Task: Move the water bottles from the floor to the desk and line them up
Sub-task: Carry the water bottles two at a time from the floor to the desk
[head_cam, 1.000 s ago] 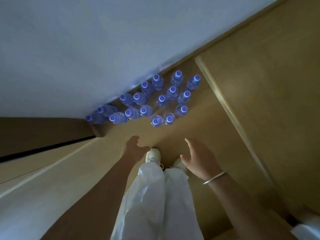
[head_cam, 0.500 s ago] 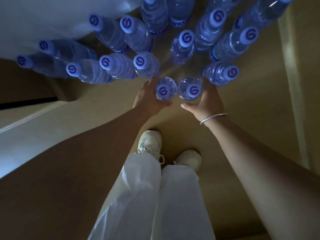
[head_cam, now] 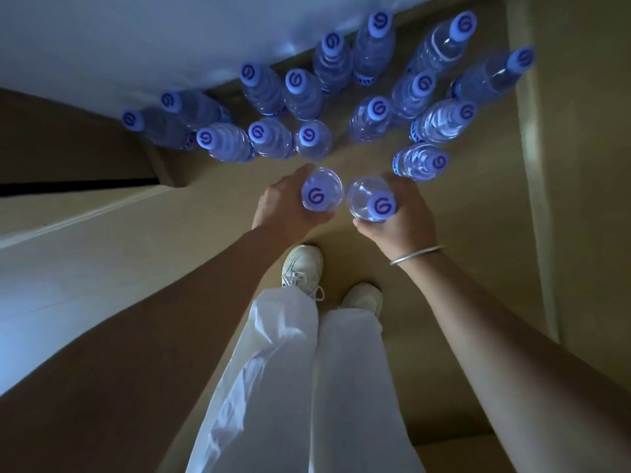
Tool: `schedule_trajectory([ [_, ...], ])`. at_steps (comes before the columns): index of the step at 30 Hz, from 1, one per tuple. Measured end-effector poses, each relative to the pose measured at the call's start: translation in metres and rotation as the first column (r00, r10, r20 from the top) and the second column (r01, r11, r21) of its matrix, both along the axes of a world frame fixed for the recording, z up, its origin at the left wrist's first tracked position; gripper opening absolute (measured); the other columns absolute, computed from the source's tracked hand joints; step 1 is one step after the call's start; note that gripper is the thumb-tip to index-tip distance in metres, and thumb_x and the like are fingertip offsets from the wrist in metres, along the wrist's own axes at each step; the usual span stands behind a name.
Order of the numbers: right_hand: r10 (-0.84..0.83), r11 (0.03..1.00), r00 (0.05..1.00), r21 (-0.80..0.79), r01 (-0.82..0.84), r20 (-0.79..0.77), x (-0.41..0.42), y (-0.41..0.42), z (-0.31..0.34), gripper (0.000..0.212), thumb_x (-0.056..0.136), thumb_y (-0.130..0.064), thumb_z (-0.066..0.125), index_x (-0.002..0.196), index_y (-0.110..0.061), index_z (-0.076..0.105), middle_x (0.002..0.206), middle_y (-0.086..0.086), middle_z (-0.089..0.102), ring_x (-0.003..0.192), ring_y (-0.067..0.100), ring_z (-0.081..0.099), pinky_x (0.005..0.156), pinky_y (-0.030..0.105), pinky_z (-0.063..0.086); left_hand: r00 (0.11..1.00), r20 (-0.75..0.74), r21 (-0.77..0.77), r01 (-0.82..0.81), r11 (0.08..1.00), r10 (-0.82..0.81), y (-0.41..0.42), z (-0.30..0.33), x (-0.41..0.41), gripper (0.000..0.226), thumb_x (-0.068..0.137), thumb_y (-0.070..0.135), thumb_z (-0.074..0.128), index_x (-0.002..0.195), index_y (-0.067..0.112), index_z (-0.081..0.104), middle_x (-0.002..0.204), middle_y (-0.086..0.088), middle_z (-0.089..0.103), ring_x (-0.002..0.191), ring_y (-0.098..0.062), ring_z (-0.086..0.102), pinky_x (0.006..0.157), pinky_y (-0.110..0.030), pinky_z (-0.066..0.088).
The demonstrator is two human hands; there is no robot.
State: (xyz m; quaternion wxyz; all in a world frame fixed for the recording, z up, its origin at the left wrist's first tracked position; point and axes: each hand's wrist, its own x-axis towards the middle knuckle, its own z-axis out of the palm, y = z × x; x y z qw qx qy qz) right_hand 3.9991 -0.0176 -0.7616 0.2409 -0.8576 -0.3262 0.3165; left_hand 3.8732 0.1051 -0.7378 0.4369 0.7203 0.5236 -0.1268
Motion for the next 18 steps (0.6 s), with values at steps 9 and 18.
schedule_trajectory([
  [9, 0.2, 0.964, 0.977, 0.162, -0.209, 0.068, -0.031, 0.001, 0.23, 0.054, 0.057, -0.021, 0.076, 0.107, -0.007, 0.062, 0.098, 0.008, 0.065, 0.09, 0.023, 0.061, 0.076, 0.021, 0.04, 0.979, 0.075, 0.092, -0.197, 0.976, 0.19, -0.026, 0.212, -0.048, 0.048, 0.062, 0.042, 0.082, 0.102, 0.03, 0.06, 0.087, 0.01, 0.066, 0.085, -0.016, 0.062, 0.07, -0.023, 0.039],
  [18, 0.43, 0.764, 0.86, 0.397, -0.508, 0.274, -0.112, 0.01, 0.454, 0.062, 0.071, -0.051, 0.068, 0.113, -0.006, 0.061, 0.099, 0.008, 0.069, 0.089, 0.026, 0.067, 0.078, 0.031, 0.052, 0.917, 0.156, 0.259, -0.396, 0.881, 0.367, -0.064, 0.461, -0.166, 0.056, 0.049, 0.061, 0.067, 0.102, 0.043, 0.062, 0.087, 0.014, 0.07, 0.087, -0.016, 0.066, 0.076, -0.031, 0.052],
])
